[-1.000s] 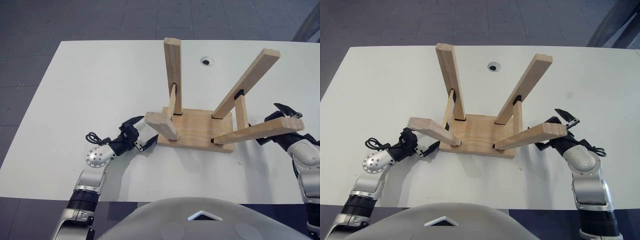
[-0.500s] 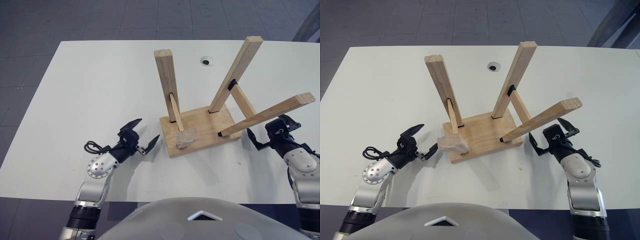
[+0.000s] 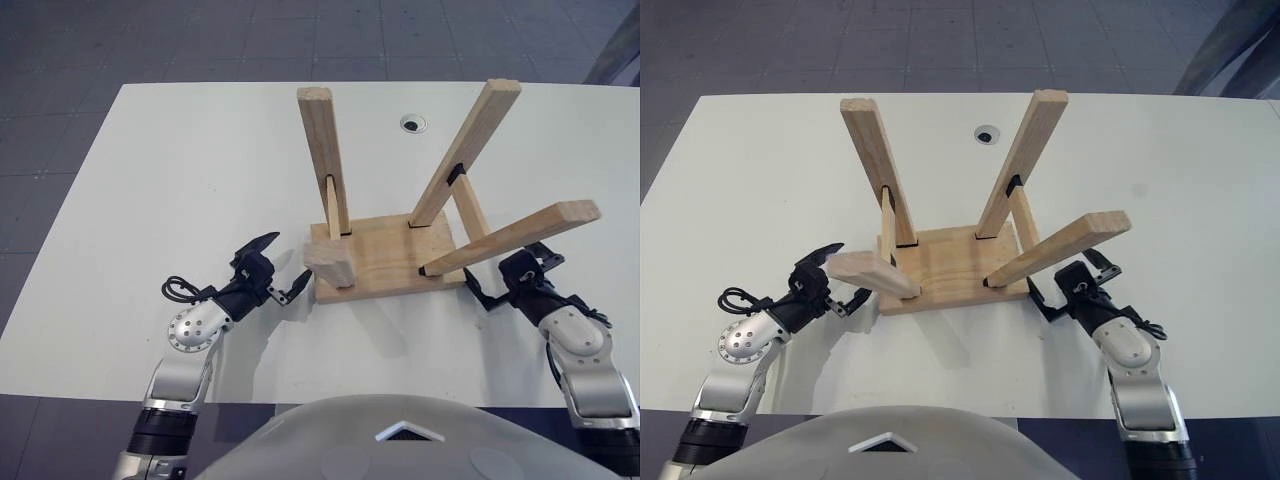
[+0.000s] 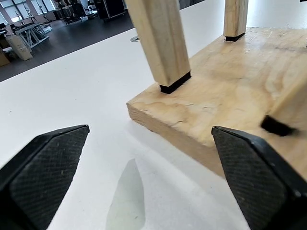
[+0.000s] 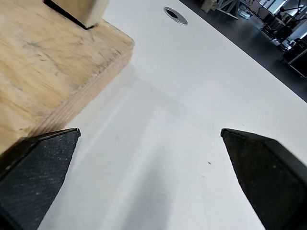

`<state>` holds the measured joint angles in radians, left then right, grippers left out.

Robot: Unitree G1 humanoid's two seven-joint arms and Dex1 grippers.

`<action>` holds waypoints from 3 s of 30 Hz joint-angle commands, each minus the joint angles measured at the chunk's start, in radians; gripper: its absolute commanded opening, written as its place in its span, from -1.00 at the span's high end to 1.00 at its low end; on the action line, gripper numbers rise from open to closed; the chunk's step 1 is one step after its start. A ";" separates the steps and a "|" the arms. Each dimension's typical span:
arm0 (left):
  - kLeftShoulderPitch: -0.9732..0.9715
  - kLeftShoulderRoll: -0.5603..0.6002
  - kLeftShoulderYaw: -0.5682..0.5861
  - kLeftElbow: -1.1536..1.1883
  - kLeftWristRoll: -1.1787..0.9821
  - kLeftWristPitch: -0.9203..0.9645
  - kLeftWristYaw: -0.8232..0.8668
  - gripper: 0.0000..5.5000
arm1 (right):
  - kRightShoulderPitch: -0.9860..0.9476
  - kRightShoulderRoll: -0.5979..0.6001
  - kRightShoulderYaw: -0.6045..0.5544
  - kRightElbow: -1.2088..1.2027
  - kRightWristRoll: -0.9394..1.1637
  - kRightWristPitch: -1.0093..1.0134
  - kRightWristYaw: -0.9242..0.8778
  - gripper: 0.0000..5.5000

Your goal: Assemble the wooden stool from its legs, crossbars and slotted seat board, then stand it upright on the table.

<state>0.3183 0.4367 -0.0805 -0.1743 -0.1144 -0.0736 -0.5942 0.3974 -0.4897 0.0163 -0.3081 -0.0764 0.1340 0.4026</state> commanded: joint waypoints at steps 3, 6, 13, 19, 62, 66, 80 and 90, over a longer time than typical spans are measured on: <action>-0.002 0.023 -0.014 -0.004 0.004 0.011 -0.033 -0.73 | 0.025 -0.004 0.031 0.009 -0.016 0.036 0.012 -0.99; -0.005 0.022 -0.012 0.001 0.006 0.009 -0.036 -0.73 | 0.028 -0.007 0.035 -0.002 -0.017 0.038 0.015 -0.99; 0.010 0.046 -0.021 0.005 0.007 0.006 -0.075 -0.73 | 0.051 -0.051 0.055 -0.017 -0.021 0.047 0.064 -0.99; 0.011 0.044 0.015 0.008 -0.021 -0.006 -0.060 -0.73 | 0.041 -0.107 0.008 -0.022 0.000 0.050 0.089 -0.99; -0.035 0.335 0.343 -0.449 -0.704 0.352 -0.458 -0.73 | -0.045 -0.422 -0.458 -0.274 0.864 0.268 0.814 -0.99; -0.028 0.338 0.327 -0.482 -0.714 0.358 -0.476 -0.73 | -0.057 -0.427 -0.448 -0.285 0.871 0.274 0.814 -0.99; -0.034 0.334 0.272 -0.492 -0.735 0.380 -0.502 -0.34 | -0.193 -0.421 -0.385 -0.287 0.920 0.339 0.750 -0.62; -0.043 0.326 0.268 -0.483 -0.732 0.377 -0.492 0.25 | -0.158 -0.429 -0.352 -0.305 0.926 0.359 0.788 0.07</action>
<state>0.2891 0.7651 0.1918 -0.6612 -0.8528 0.2983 -1.0847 0.2320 -0.9044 -0.3460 -0.5976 0.8490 0.4833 1.1769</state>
